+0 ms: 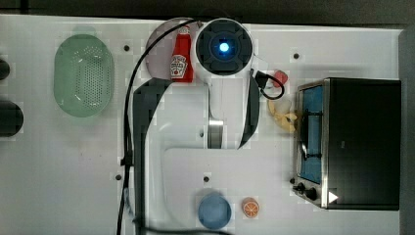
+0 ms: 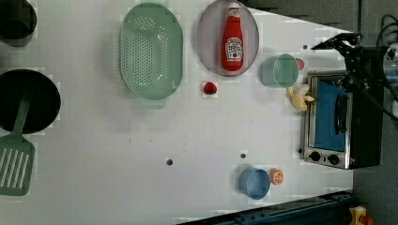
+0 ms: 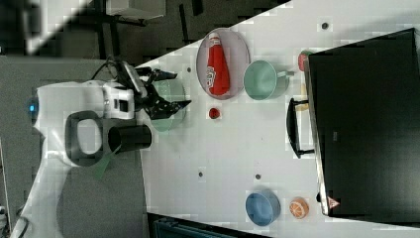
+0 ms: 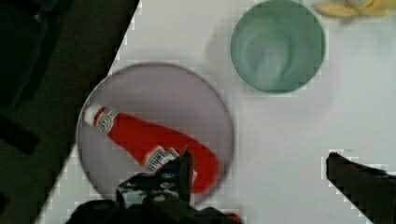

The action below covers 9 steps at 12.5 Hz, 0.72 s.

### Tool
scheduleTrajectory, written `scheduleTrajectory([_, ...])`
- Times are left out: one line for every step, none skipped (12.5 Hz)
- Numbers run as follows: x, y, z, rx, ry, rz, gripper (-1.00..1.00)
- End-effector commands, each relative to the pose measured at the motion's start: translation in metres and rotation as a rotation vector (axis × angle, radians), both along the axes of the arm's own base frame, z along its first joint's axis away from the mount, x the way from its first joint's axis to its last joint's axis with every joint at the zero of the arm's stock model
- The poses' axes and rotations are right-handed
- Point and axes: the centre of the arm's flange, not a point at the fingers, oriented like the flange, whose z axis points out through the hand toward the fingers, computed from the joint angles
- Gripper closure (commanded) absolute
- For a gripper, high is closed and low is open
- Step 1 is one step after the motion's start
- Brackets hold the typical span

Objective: Drag mug forwards.

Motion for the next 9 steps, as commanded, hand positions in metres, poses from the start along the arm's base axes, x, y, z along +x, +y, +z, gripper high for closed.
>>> scheduleTrajectory([-0.025,-0.032,0.021,0.0,0.086,0.031,-1.0])
scheduleTrajectory([-0.031,-0.033,0.039,0.004,0.071,0.031,-1.0])
scheduleTrajectory([-0.038,-0.031,0.056,0.007,0.054,0.035,-1.0])
scheduleTrajectory([-0.044,-0.027,0.072,0.009,0.038,0.044,-1.0])
scheduleTrajectory([-0.051,-0.022,0.088,0.012,0.022,0.053,-1.0])
scheduleTrajectory([-0.058,-0.018,0.102,0.013,0.01,0.062,-1.0])
scheduleTrajectory([-0.067,-0.014,0.112,0.015,0.022,0.07,-1.0])
scheduleTrajectory([-0.077,-0.011,0.12,0.018,0.053,0.082,-1.0])
scheduleTrajectory([-0.087,-0.008,0.126,0.021,0.084,0.089,-1.0])
